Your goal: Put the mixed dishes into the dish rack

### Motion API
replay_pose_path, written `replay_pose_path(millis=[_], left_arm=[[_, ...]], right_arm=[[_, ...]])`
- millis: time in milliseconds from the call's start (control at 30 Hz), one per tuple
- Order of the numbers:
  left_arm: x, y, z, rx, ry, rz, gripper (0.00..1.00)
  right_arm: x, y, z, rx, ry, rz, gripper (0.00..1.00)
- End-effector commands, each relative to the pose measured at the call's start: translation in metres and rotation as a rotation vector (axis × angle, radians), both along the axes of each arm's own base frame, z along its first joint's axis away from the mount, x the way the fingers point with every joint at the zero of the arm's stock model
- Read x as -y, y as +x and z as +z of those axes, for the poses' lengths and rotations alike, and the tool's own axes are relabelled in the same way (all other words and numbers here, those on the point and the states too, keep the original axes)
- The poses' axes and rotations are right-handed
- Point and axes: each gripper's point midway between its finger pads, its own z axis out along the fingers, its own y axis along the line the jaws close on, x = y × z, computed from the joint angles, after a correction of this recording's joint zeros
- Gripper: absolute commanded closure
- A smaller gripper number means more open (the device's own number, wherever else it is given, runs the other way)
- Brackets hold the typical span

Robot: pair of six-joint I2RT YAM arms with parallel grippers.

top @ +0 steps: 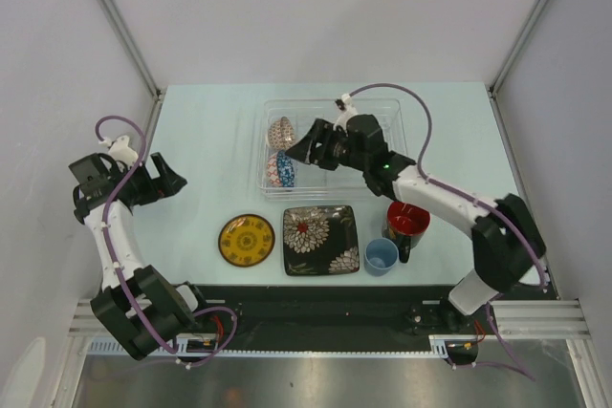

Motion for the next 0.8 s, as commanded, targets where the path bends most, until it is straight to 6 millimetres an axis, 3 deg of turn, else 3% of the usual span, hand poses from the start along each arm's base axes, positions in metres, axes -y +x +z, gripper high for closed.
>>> replay_pose_path(millis=[0, 33, 67, 133, 167, 233, 367, 633, 767], left_arm=[[0.024, -0.004, 0.029, 0.075, 0.007, -0.140, 0.00], [0.030, -0.007, 0.030, 0.092, 0.048, -0.208, 0.00], [0.048, -0.016, 0.031, 0.086, 0.055, -0.273, 0.00], [0.065, -0.027, 0.028, 0.097, 0.121, -0.380, 0.00], [0.084, -0.037, 0.021, 0.071, 0.121, -0.455, 0.00], [0.099, -0.048, 0.021, 0.092, 0.163, -0.536, 0.00], [0.115, -0.056, 0.031, 0.130, 0.169, -0.613, 0.00], [0.160, -0.064, 0.032, 0.188, 0.224, -0.815, 0.00], [0.179, -0.064, 0.006, 0.153, 0.319, -0.908, 0.00]], right_arm=[[0.049, -0.016, 0.008, 0.071, -0.214, -0.081, 0.28], [0.060, -0.027, 0.015, 0.070, -0.228, -0.086, 0.28], [0.067, -0.033, 0.005, 0.055, -0.258, -0.088, 0.29], [0.080, -0.045, -0.007, 0.027, -0.305, -0.083, 0.30], [0.087, -0.053, -0.018, 0.011, -0.327, -0.079, 0.30], [0.098, -0.063, -0.038, -0.026, -0.380, -0.076, 0.31], [0.117, -0.085, -0.088, -0.097, -0.492, -0.072, 0.32], [0.135, -0.088, -0.125, -0.117, -0.610, -0.115, 0.32], [0.138, -0.090, -0.135, -0.134, -0.639, -0.119, 0.30]])
